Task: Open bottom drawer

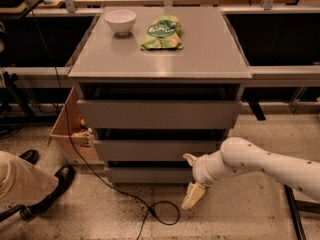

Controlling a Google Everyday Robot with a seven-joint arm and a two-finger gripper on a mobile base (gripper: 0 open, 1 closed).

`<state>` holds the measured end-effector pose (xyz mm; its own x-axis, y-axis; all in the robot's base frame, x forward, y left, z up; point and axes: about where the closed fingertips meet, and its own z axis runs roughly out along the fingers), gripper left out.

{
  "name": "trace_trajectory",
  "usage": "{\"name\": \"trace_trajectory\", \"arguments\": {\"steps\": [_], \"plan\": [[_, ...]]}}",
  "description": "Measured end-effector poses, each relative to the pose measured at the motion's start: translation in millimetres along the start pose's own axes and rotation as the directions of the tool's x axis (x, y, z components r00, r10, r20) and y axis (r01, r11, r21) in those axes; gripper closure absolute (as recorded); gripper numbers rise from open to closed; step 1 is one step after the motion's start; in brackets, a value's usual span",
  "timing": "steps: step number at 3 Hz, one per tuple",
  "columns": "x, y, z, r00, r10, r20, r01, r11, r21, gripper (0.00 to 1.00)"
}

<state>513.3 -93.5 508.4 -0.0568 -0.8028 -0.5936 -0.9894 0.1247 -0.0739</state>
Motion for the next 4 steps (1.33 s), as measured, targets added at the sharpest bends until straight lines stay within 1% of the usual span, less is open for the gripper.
{"name": "trace_trajectory", "arguments": {"steps": [1,2,3,4], "plan": [[53,-11,73,0.998,0.029,0.054,-0.028,0.9993,-0.023,0.00],[85,-4,127,0.994,0.063,0.093,-0.057,0.9959,-0.070,0.00],[86,-4,129,0.993,0.068,0.095,-0.062,0.9959,-0.067,0.00],[102,-4,150,0.987,0.117,0.113,-0.112,0.9925,-0.048,0.00]]}}
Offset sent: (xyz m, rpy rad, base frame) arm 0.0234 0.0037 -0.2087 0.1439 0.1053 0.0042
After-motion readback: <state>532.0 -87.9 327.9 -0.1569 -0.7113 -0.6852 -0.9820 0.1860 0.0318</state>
